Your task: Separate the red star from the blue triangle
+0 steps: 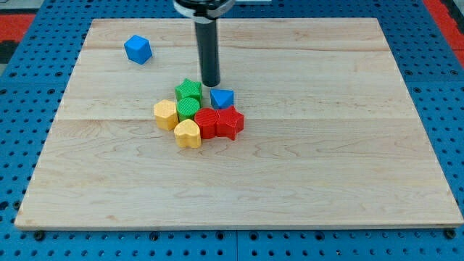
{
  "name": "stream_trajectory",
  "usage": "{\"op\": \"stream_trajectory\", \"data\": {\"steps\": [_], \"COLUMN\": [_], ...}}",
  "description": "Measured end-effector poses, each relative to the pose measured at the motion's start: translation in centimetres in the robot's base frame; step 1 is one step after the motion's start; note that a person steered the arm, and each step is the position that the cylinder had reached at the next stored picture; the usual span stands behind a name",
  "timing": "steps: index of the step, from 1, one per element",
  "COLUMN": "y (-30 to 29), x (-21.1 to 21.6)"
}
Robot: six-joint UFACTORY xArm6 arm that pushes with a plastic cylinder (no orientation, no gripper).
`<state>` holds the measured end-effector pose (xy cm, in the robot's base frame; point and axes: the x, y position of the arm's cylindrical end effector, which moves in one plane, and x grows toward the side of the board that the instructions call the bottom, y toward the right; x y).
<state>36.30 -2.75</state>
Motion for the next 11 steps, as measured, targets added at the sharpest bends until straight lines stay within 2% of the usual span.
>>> {"op": "stream_trajectory", "data": {"steps": [1, 2, 3, 4, 6, 7, 9, 10, 11], "y": [0.3, 1.9, 9.2, 8.7, 4.0, 5.4, 0.3, 2.4, 0.3], "x": [-2.0, -1.9, 1.9, 6.0, 8.3, 9.8, 12.7, 14.2, 14.5]}}
